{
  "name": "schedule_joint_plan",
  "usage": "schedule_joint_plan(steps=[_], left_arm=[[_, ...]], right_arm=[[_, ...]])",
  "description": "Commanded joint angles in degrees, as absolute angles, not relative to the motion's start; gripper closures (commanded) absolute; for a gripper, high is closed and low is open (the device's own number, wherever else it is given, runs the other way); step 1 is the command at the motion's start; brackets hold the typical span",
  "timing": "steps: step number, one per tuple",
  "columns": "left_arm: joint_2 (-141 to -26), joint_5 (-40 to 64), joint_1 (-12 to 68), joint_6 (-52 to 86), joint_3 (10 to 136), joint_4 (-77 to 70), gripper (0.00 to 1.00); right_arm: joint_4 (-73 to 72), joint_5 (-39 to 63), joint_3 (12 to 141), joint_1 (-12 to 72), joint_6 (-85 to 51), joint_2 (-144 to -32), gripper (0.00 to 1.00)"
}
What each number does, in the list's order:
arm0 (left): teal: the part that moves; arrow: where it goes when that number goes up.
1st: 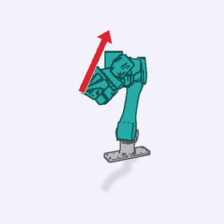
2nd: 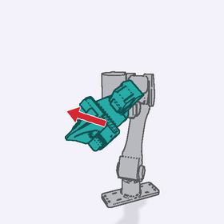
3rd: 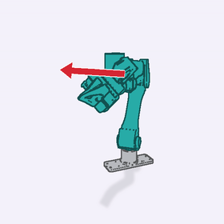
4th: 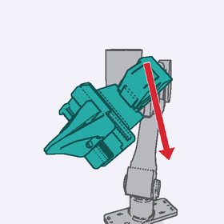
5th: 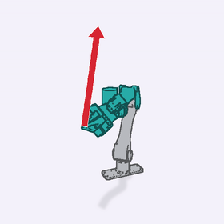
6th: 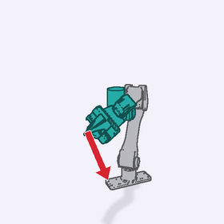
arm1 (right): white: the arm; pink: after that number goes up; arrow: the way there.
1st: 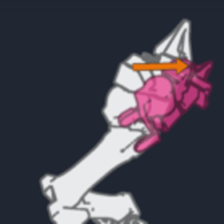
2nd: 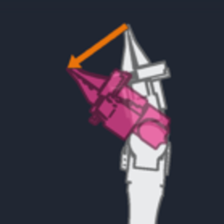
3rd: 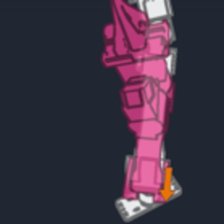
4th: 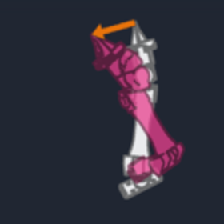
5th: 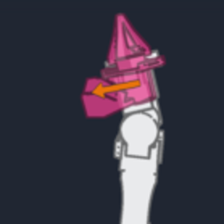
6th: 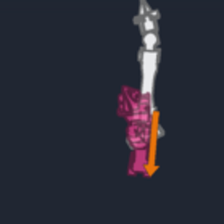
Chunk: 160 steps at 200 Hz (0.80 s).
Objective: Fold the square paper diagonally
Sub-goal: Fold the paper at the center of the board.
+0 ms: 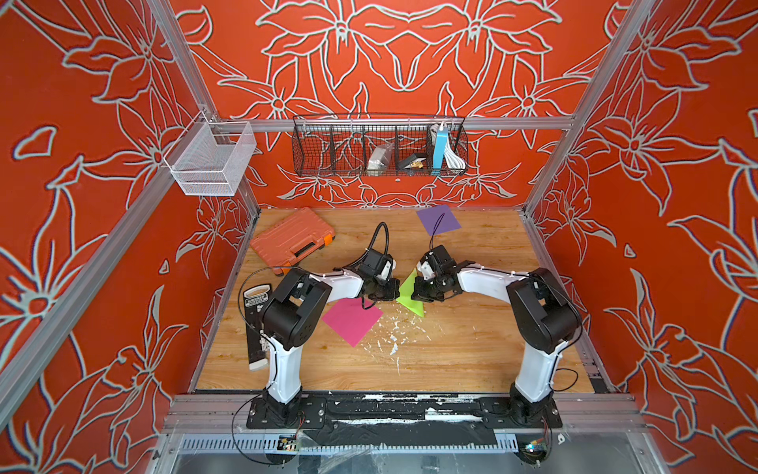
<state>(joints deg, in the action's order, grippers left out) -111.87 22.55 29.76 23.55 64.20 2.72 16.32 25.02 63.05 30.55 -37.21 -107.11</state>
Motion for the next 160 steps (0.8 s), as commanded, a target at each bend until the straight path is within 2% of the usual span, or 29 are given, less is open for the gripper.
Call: schedule_joint_plan(steps=[1, 160], left_arm=[[-113.4, 20.9, 30.5, 22.6, 64.8, 5.6, 1.0], [-113.1, 19.9, 30.4, 22.2, 64.8, 6.1, 1.0]], right_arm=[[17.1, 21.6, 61.5, 30.8, -38.1, -107.5, 1.0], [20.1, 16.5, 54.3, 26.5, -34.4, -102.3, 1.0]])
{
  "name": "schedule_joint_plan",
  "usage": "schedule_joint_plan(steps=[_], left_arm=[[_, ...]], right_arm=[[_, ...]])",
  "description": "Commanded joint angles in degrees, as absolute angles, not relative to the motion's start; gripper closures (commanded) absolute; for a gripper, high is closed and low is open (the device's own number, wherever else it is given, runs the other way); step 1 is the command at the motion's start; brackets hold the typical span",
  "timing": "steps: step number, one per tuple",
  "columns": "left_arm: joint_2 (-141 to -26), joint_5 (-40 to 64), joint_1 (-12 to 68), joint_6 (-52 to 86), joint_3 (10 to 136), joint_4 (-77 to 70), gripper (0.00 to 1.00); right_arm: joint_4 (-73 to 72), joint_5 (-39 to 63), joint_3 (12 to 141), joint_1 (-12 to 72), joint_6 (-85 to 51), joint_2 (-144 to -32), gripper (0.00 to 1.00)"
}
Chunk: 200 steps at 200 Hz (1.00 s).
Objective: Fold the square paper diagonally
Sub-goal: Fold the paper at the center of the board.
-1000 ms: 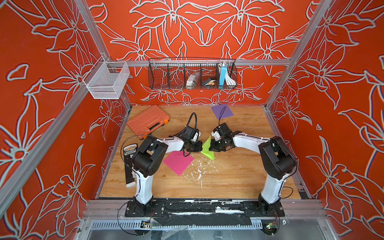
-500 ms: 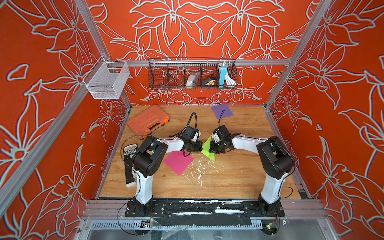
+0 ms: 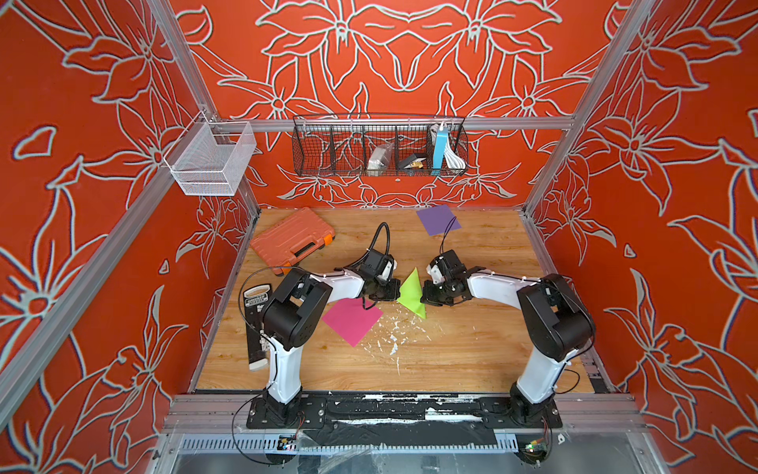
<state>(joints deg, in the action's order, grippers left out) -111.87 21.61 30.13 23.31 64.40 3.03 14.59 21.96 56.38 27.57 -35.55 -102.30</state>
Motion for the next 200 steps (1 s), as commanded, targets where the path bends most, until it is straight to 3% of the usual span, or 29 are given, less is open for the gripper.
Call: schedule_joint_plan(steps=[1, 92, 200], left_arm=[[-113.1, 19.9, 30.4, 22.2, 64.8, 6.1, 1.0], [-113.3, 20.4, 30.5, 22.3, 64.9, 5.9, 1.0], [-113.2, 20.5, 30.7, 22.4, 64.9, 5.7, 1.0]], right_arm=[[20.1, 16.5, 54.3, 26.5, -34.4, -102.3, 1.0], [17.8, 20.8, 56.3, 27.9, -37.2, -95.9, 1.0], [13.2, 22.1, 57.7, 32.7, -43.2, -103.0, 1.0]])
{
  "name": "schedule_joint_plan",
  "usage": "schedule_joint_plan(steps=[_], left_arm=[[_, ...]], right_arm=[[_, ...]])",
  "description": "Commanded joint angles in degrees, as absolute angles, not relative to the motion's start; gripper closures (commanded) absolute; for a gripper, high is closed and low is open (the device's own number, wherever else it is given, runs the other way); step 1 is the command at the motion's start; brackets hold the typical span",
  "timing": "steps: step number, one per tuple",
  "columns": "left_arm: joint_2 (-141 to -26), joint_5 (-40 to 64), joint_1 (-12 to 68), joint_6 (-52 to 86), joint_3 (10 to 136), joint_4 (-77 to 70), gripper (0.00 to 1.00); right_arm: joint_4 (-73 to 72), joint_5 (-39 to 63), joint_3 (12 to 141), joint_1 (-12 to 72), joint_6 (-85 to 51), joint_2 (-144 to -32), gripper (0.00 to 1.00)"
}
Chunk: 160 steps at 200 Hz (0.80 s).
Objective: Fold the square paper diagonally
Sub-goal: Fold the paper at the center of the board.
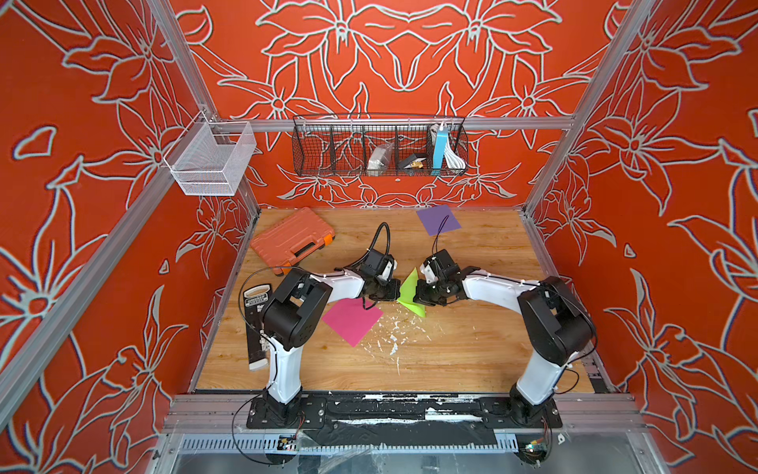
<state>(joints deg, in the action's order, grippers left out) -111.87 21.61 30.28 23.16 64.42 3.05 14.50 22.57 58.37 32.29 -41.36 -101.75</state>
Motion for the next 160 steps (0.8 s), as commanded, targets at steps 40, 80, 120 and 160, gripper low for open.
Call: schedule_joint_plan(steps=[40, 80, 120, 160], left_arm=[[-113.3, 20.3, 30.7, 22.3, 64.9, 5.8, 1.0], [-113.2, 19.8, 30.7, 22.1, 65.0, 6.1, 1.0], [-113.2, 19.7, 30.7, 22.0, 65.0, 6.2, 1.0], [-113.1, 19.6, 30.7, 21.9, 65.0, 6.3, 1.0]], right_arm=[[13.7, 20.5, 54.4, 32.7, -42.6, -102.0, 1.0], [14.9, 18.7, 50.3, 32.5, -41.5, -99.4, 1.0], [15.6, 17.6, 47.0, 32.1, -40.9, -97.0, 1.0], [15.8, 17.2, 43.9, 30.8, -40.4, -95.0, 1.0]])
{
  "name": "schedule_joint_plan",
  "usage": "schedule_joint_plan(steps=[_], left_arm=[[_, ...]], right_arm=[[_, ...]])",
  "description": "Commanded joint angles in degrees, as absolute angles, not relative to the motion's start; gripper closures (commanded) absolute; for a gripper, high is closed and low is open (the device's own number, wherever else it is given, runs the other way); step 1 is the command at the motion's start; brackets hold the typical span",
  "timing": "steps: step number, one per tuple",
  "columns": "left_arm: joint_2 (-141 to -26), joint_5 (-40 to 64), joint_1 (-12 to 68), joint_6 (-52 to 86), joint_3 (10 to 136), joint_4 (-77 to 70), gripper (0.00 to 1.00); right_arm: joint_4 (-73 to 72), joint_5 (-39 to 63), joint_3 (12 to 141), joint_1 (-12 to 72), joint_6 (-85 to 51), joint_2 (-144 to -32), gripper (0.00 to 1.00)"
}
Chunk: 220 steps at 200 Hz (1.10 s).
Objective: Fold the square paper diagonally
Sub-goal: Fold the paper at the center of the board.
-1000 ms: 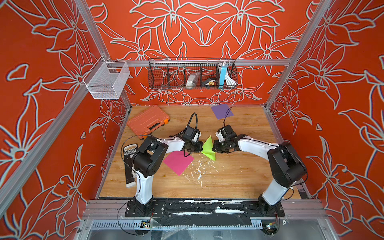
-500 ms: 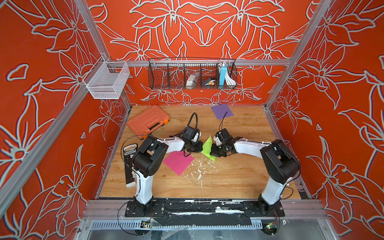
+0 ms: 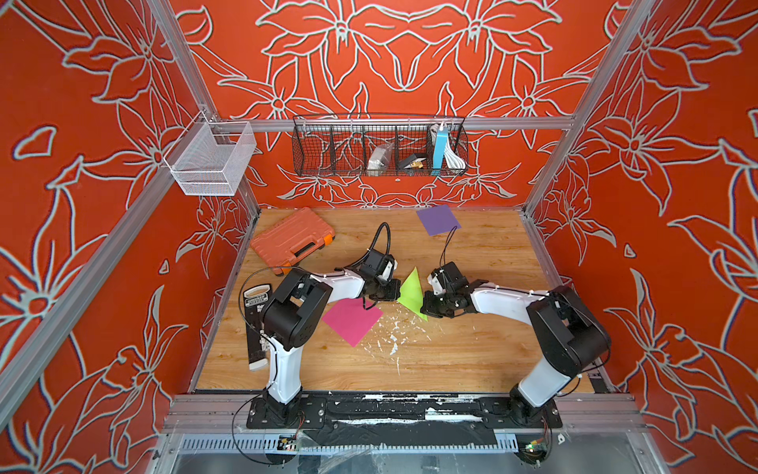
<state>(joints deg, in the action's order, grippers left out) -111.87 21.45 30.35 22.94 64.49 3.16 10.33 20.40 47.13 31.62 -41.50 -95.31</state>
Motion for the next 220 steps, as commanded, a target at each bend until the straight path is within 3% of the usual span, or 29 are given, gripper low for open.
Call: schedule_joint_plan(steps=[1, 111, 170, 220], left_arm=[[-113.1, 19.6, 30.7, 22.0, 65.0, 6.2, 1.0], [-113.2, 19.4, 30.7, 21.8, 65.0, 6.3, 1.0], [-113.5, 19.7, 30.7, 21.9, 65.3, 6.3, 1.0], [-113.6, 19.8, 30.7, 21.8, 65.3, 6.3, 1.0]], right_arm=[[15.8, 17.1, 43.9, 30.8, -40.4, -95.0, 1.0], [16.6, 16.3, 40.2, 29.0, -39.2, -92.4, 1.0], [17.8, 19.4, 43.9, 29.0, -39.6, -85.6, 1.0], [16.1, 23.1, 49.0, 29.5, -40.8, -88.0, 1.0]])
